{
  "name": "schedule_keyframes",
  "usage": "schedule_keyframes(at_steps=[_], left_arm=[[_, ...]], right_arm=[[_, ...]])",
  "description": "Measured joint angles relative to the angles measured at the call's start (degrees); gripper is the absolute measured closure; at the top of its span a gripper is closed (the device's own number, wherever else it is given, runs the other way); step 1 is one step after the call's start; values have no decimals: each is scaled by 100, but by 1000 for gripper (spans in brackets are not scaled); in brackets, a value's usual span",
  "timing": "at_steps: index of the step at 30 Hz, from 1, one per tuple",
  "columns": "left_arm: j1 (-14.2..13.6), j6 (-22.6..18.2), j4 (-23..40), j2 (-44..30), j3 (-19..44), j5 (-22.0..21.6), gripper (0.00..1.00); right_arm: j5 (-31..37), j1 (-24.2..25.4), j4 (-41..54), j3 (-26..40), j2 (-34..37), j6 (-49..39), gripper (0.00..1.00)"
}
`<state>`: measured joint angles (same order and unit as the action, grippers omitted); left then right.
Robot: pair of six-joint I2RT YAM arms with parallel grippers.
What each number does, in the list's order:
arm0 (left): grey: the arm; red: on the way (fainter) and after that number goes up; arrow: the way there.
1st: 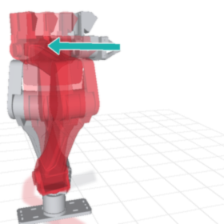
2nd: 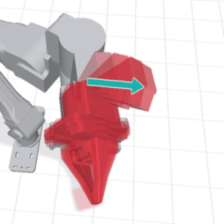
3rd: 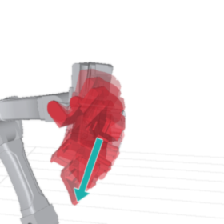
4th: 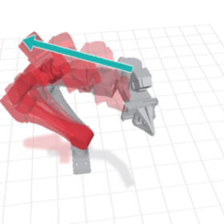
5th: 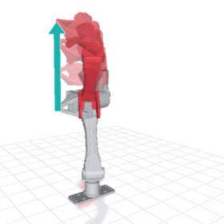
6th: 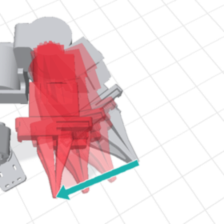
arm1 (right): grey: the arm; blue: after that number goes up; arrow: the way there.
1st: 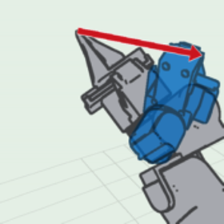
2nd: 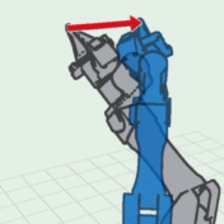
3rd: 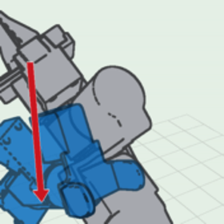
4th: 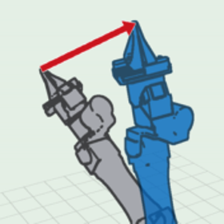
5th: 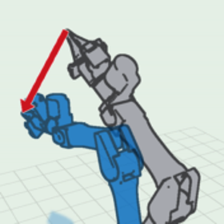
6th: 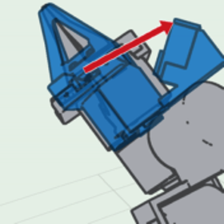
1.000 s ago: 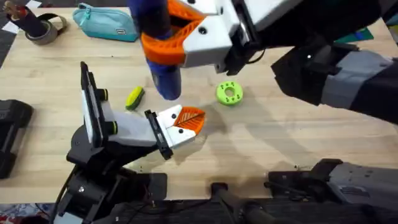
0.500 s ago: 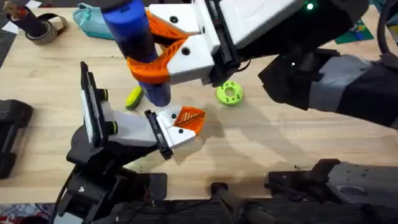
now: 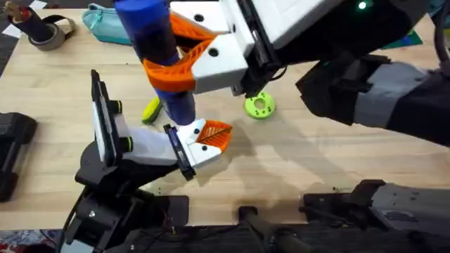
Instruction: Pick up the gripper from the table and insert it into the empty holder that is missing its gripper. Then pick up a screw, insert it into the mounting hole, and use the screwdriver to tighten it. Finally, clean up the table by picking up the vegetable and placing it into the bucket.
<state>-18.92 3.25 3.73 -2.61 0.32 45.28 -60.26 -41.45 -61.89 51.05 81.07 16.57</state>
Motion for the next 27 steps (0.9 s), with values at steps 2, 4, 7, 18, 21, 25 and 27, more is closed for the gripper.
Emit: schedule_keyframes(at_steps=[2, 4, 7, 18, 21, 25, 27], left_arm=[[0, 0, 0, 0, 0, 0, 989], [0, -2, 0, 0, 0, 0, 989], [0, 0, 0, 0, 2, 0, 989], [0, -2, 0, 0, 0, 0, 989], [0, 0, 0, 0, 0, 0, 989], [0, -2, 0, 0, 0, 0, 989], [0, 0, 0, 0, 2, 0, 989]], right_arm=[[-1, 0, -53, -8, -9, 26, 970], [-3, 1, -85, -32, -12, 48, 968], [-1, 2, -135, -110, -12, 107, 969], [-69, 93, -406, -313, -12, 489, 969], [-126, 175, -408, -313, -12, 577, 970], [-212, 236, -408, -315, -12, 617, 968], [-242, 236, -402, -315, -12, 607, 969]])
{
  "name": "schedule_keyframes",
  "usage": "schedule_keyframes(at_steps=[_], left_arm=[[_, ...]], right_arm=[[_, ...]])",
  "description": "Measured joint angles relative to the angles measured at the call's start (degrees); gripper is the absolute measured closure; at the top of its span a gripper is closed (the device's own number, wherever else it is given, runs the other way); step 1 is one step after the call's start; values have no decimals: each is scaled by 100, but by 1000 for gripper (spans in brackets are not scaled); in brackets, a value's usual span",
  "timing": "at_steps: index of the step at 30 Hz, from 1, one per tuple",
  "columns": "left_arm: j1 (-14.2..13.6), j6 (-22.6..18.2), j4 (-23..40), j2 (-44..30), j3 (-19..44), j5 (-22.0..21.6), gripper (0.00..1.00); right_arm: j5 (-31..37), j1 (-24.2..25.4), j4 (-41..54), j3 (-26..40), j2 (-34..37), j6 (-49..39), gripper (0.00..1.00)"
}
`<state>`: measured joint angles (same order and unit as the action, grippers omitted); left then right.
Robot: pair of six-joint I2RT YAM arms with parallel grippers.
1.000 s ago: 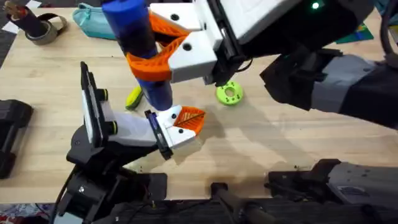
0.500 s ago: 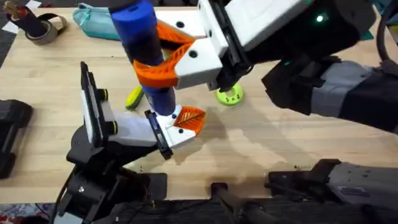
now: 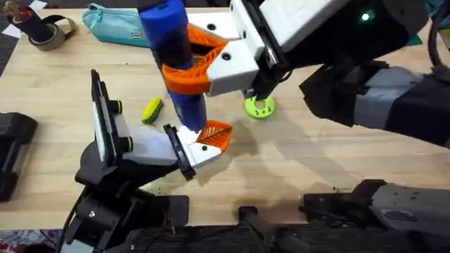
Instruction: Pick up the gripper from the table and insert it into the empty holder that is missing its gripper. Then pick up a screw, insert it into the mounting hole, and use the screwdriver to tighten it. Finally, clean up the table by picking up the vegetable and placing it into the bucket.
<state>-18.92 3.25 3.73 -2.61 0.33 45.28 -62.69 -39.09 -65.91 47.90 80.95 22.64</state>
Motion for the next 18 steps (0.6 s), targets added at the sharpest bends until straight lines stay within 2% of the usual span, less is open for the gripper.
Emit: schedule_keyframes(at_steps=[18], left_arm=[[0, 0, 0, 0, 0, 0, 989]], right_arm=[[-154, 0, 161, -9, -96, -664, 970]])
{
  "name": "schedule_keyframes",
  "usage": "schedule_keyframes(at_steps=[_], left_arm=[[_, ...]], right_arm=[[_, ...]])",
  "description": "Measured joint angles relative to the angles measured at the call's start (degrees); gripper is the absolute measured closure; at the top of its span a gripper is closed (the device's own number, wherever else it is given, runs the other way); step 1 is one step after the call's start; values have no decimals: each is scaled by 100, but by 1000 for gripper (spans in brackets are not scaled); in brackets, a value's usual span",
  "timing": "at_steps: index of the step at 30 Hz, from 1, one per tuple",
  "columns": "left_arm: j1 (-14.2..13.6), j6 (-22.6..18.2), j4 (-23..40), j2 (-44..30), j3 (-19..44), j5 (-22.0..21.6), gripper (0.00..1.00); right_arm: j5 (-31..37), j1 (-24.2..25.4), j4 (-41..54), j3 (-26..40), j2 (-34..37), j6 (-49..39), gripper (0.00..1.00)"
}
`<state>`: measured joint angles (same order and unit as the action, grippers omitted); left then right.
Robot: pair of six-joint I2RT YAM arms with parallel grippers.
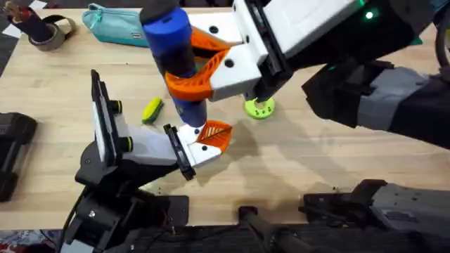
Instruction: Pick up the gripper from the table and insert it into the empty holder that is missing its gripper. Then pick up a screw, insert it into the mounting hole, and use the screwdriver to tighten it. Finally, clean up the table by picking up the vegetable and placing it into the bucket.
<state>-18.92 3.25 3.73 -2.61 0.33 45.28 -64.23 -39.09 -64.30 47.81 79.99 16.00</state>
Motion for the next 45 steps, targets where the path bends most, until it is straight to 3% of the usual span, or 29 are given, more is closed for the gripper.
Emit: schedule_keyframes(at_steps=[45], left_arm=[[0, 0, 0, 0, -2, 0, 989]], right_arm=[[16, -177, 0, 0, 0, -189, 969]])
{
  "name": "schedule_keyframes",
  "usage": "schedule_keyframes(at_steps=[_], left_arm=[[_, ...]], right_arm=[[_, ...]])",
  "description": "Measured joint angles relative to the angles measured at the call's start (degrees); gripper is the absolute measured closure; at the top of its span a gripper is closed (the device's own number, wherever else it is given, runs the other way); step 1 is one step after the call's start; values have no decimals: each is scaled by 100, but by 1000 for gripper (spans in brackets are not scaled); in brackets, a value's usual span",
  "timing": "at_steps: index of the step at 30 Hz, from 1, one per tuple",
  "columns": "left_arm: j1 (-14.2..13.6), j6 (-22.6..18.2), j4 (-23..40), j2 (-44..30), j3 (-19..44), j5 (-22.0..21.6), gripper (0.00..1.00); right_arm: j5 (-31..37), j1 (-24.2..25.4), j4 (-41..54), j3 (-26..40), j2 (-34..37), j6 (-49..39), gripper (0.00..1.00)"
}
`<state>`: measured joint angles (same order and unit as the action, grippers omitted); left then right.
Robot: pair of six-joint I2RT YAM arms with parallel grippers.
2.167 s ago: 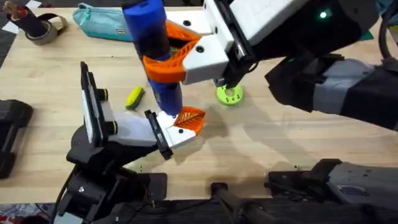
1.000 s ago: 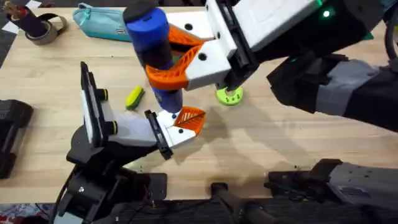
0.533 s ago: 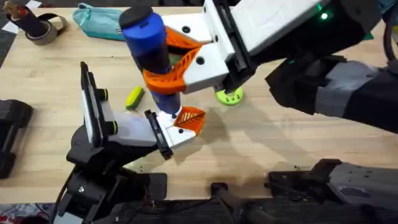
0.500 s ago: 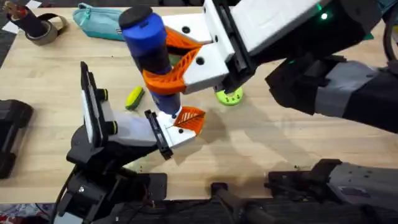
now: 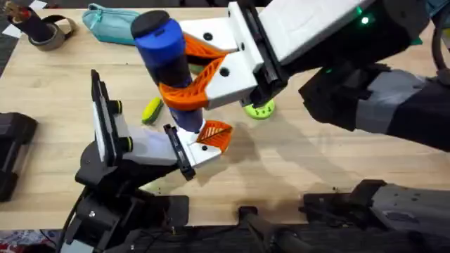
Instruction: Pick up the gripper from the table and insert it into the empty holder that is missing its gripper. Then pick up a screw, insert it into the mounting hole, and use the screwdriver to tighten it. Finally, clean up the table by picking up the vegetable and placing it into the bucket.
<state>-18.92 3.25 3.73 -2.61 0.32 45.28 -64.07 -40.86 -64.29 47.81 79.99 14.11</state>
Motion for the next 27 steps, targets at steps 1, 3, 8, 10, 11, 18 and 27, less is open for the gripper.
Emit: schedule_keyframes(at_steps=[1, 3, 8, 10, 11, 18, 27], left_arm=[[0, 0, 0, 0, 0, 0, 989], [0, 0, 0, 0, 0, 0, 989], [0, 0, 0, 0, 2, 0, 989], [0, 0, 0, 0, 0, 0, 989], [0, 0, 0, 0, 0, 0, 989], [0, 0, 0, 0, 0, 0, 989], [0, 0, 0, 0, 0, 0, 989]], right_arm=[[15, -3, 0, 0, 0, 4, 969], [51, -13, 0, 0, 0, 22, 970], [96, -28, 2, 0, 0, 54, 968], [104, -28, 4, 0, 0, 90, 969], [107, -29, 4, 0, 0, 112, 969], [124, -39, 0, -77, 0, 155, 968], [126, -39, 0, -131, 0, 194, 968]])
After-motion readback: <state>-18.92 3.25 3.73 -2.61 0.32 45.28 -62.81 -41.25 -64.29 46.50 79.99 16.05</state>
